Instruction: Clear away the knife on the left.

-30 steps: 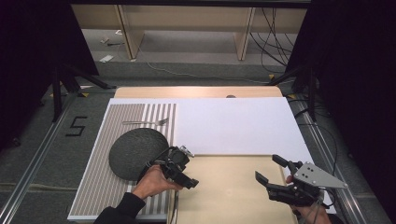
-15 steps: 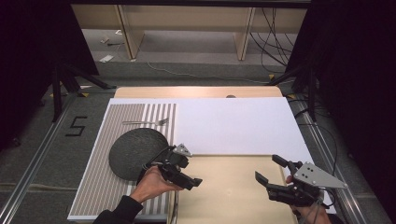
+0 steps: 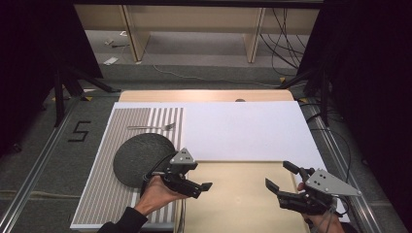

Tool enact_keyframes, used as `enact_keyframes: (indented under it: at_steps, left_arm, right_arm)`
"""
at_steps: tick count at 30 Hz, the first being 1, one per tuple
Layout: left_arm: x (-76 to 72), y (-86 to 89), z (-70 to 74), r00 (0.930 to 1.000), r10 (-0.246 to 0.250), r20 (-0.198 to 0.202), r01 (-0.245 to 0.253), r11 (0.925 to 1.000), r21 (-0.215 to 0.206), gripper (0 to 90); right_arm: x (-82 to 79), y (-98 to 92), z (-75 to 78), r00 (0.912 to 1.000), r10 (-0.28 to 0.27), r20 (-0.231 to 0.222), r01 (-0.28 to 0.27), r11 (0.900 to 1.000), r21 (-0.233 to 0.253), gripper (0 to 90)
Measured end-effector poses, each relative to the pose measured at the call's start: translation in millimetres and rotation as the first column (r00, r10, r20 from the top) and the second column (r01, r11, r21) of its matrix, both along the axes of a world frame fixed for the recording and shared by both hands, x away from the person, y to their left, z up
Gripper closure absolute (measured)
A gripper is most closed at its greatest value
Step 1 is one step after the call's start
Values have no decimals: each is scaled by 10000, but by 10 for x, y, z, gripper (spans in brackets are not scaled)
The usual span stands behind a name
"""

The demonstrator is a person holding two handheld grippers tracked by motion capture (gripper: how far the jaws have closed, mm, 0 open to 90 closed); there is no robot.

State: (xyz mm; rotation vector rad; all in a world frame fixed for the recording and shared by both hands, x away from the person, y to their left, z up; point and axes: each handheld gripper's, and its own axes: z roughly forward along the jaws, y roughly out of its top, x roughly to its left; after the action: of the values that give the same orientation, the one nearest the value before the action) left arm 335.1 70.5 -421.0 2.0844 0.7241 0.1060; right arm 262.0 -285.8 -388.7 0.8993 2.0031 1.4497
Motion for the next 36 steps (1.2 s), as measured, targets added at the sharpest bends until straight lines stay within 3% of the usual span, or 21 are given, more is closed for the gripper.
enact_keyframes:
  at_steps: [8,15,25,36]
  left_arm:
    - [-86,98,58,9988,177,449,-145,9974,-700,156]
    - [-130,196,66,9962,435,751,-356,9940,-1036,155]
    - [-209,389,64,9856,975,1379,-741,9834,-1655,159]
    - [-280,547,19,9831,1307,1280,-1069,9782,-1779,159]
  right_arm:
    - [0,2,-1,10000,-7,9,7,10000,4,219]
    - [-2,3,0,10000,-9,1,9,10000,7,219]
    - [-2,3,-1,10000,-16,4,16,10000,0,219]
    - [-5,6,0,10000,-1,-6,1,10000,28,218]
